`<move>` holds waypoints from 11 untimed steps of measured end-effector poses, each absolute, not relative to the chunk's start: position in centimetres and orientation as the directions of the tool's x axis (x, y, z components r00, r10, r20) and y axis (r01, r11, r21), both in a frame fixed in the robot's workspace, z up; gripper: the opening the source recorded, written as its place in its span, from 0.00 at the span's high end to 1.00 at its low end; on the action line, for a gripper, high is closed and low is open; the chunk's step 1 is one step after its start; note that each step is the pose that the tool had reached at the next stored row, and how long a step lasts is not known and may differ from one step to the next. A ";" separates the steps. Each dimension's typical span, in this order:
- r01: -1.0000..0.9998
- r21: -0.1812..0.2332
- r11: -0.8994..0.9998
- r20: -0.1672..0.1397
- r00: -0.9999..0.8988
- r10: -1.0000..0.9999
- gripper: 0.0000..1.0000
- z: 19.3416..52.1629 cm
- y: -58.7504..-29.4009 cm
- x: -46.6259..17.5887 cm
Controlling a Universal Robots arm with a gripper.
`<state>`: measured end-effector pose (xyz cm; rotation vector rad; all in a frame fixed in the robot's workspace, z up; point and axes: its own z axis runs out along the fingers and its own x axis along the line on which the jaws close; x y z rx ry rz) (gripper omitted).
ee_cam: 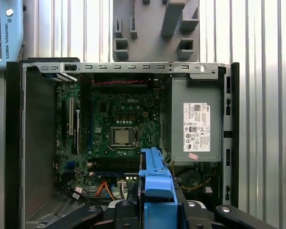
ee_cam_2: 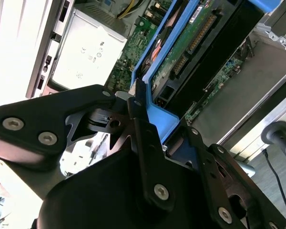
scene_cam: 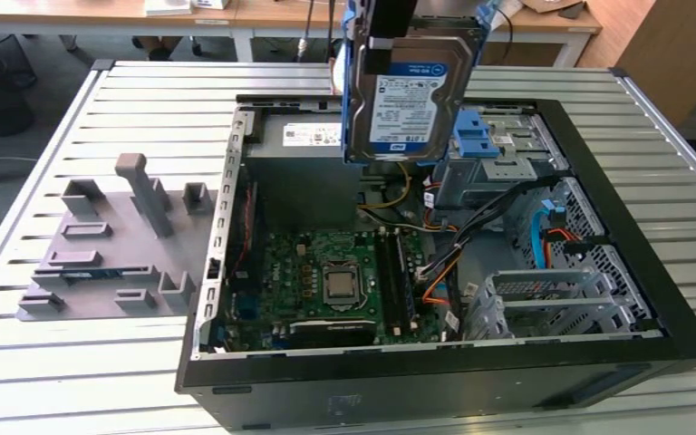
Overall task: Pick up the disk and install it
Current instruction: 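Insert the disk into the insertion slot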
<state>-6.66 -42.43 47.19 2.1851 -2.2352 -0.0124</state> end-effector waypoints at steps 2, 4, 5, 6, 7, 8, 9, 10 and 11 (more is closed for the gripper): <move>-1.000 0.017 0.023 0.006 -0.023 -1.000 0.64 47.2 -42.6 -6.7; -1.000 0.017 0.023 0.007 -0.023 -1.000 0.64 47.2 -42.7 -6.7; -1.000 0.017 0.023 0.007 -0.023 -1.000 0.64 47.2 -42.8 -6.7; -1.000 0.017 0.023 0.007 -0.023 -1.000 0.64 47.2 -42.9 -6.7; -1.000 0.017 0.023 0.008 -0.023 -1.000 0.64 47.2 -43.0 -6.7; -1.000 0.017 0.023 0.008 -0.023 -1.000 0.64 47.2 -43.1 -6.7; -1.000 0.017 0.023 0.008 -0.023 -1.000 0.64 47.2 -43.2 -6.7; -1.000 0.017 0.023 0.008 -0.023 -1.000 0.64 47.2 -43.4 -6.7; -1.000 0.017 0.023 0.008 -0.023 -1.000 0.64 47.2 -43.5 -6.7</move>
